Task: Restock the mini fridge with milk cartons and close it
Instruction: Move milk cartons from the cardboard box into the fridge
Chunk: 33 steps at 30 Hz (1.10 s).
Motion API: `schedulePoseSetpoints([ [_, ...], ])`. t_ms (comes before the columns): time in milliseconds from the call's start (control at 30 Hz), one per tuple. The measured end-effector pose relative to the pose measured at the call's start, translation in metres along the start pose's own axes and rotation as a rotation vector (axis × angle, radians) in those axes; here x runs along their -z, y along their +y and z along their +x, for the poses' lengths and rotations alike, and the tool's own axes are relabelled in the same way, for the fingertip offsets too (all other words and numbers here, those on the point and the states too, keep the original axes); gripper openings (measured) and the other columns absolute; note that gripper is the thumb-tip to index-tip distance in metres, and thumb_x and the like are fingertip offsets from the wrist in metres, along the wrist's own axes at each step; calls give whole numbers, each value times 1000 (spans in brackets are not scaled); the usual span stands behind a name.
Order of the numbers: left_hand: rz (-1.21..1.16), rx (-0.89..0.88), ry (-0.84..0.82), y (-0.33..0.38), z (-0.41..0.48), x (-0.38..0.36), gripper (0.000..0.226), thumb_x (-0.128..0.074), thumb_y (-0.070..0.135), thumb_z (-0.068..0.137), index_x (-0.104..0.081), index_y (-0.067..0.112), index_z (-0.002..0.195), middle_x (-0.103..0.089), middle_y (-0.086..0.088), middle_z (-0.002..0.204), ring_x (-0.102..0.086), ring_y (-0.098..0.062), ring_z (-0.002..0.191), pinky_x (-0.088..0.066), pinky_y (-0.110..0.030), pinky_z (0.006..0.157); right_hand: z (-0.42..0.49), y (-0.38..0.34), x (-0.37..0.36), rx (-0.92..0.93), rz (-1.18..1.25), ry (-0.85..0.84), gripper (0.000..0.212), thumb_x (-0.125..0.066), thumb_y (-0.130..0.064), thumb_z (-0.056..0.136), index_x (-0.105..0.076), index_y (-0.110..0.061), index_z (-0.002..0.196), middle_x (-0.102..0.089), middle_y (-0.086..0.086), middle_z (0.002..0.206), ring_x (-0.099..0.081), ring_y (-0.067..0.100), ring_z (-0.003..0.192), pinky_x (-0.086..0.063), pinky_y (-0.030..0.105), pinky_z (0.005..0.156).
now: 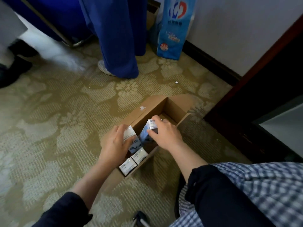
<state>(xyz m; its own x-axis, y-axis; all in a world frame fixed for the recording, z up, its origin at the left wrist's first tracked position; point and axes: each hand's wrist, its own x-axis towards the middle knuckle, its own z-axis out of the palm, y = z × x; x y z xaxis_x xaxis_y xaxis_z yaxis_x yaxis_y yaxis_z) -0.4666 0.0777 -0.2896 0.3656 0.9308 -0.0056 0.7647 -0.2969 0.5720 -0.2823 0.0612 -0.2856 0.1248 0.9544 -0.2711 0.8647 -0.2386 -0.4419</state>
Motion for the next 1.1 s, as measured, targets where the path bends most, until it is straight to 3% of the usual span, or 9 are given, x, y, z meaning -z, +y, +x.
schedulePoseSetpoints([
  [167,11,-196,-77,53,34,18,37,-57,33,89,-50,15,120,-52,-2,105,-54,-20,93,-49,-36,77,-12,20,55,26,-47,53,35,-53,-41,91,-41,-25,120,-57,12,109,-58,35,98,-45,37,70],
  [300,99,-389,-100,107,56,27,34,-57,37,87,-49,24,118,-50,7,105,-51,-10,90,-47,-26,72,-28,36,103,40,-91,129,34,-55,-45,89,-42,-29,116,-59,5,107,-59,28,96,-49,37,69],
  [567,175,-671,-117,217,80,34,33,-57,43,85,-50,29,114,-53,11,103,-56,-8,90,-48,-23,65,-87,83,204,-1,-148,244,36,-54,-50,87,-44,-34,118,-54,-4,98,-56,23,94,-48,39,77],
  [733,239,-840,-144,290,83,23,34,-52,47,88,-48,26,115,-56,6,108,-59,-17,95,-51,-39,74,-136,130,244,-82,-131,310,40,-53,-53,87,-43,-36,122,-56,-2,103,-56,23,96,-49,42,80],
  [900,320,-983,-180,364,80,-2,38,-49,49,89,-44,26,119,-58,2,112,-61,-27,97,-49,-39,73,-189,180,268,-184,-135,372,43,-55,-49,88,-42,-35,127,-59,1,116,-57,23,101,-50,43,82],
  [1100,357,-1018,-336,443,74,-49,40,-52,45,90,-42,25,124,-60,-6,114,-61,-31,99,-50,-38,76,-240,239,283,-369,-90,412,31,-57,-49,86,-46,-35,112,-58,-1,100,-56,20,85,-49,37,74],
])
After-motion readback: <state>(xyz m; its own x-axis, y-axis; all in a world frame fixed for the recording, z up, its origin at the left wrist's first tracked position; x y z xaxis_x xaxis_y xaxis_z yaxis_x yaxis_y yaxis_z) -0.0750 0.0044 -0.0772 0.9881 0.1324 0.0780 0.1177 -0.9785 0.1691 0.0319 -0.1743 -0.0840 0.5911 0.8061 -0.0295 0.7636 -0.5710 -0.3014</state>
